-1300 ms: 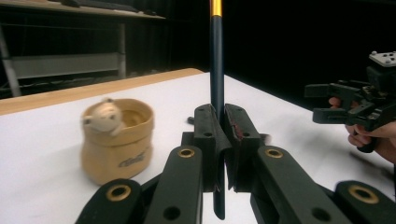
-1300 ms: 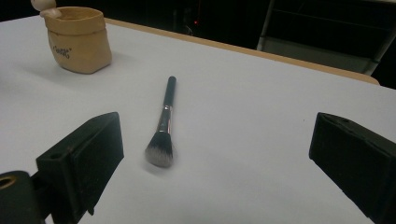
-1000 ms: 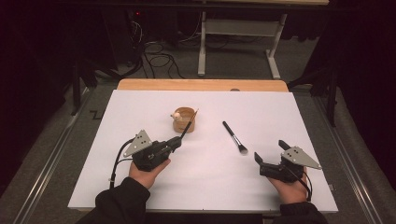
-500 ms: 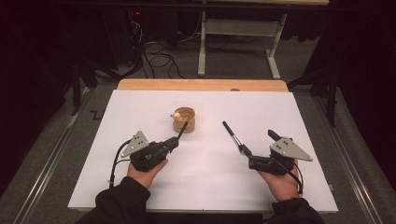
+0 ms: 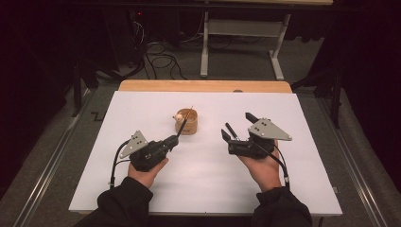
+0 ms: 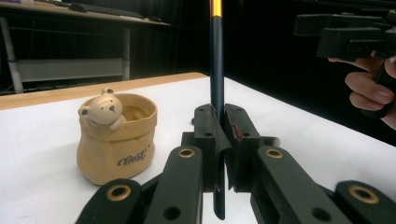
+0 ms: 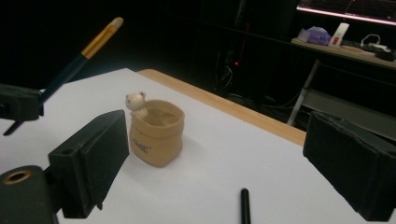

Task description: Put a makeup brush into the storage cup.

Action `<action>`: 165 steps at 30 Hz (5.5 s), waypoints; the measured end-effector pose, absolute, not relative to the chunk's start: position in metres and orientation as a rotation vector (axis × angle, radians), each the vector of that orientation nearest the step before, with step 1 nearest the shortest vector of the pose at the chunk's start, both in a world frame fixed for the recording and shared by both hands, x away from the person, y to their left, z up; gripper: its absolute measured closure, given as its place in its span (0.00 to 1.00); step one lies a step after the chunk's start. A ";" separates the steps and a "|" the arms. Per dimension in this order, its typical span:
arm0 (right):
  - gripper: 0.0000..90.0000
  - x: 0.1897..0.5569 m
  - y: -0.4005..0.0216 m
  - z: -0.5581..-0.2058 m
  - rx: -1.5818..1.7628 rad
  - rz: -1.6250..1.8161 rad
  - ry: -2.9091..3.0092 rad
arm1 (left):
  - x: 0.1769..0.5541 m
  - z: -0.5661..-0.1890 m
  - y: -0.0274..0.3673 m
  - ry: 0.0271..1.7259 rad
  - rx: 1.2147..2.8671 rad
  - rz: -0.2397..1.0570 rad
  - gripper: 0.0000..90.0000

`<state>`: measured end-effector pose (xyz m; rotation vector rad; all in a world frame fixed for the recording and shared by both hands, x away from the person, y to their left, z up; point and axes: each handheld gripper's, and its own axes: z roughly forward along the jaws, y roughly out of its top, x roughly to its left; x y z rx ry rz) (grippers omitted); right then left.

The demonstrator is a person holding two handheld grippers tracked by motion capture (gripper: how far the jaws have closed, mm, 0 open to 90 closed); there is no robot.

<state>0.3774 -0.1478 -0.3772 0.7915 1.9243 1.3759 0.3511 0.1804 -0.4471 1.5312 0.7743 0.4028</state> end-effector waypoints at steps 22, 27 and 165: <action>0.12 0.371 -0.134 -0.392 0.776 1.460 1.983 | 0.360 -0.437 0.145 0.707 1.576 0.411 0.94; 0.13 0.370 -0.132 -0.394 0.811 1.537 2.008 | 0.359 -0.447 0.137 0.703 1.577 0.381 0.94; 0.94 0.348 -0.103 -0.411 0.806 1.689 2.050 | 0.339 -0.449 0.118 0.694 1.705 0.367 0.61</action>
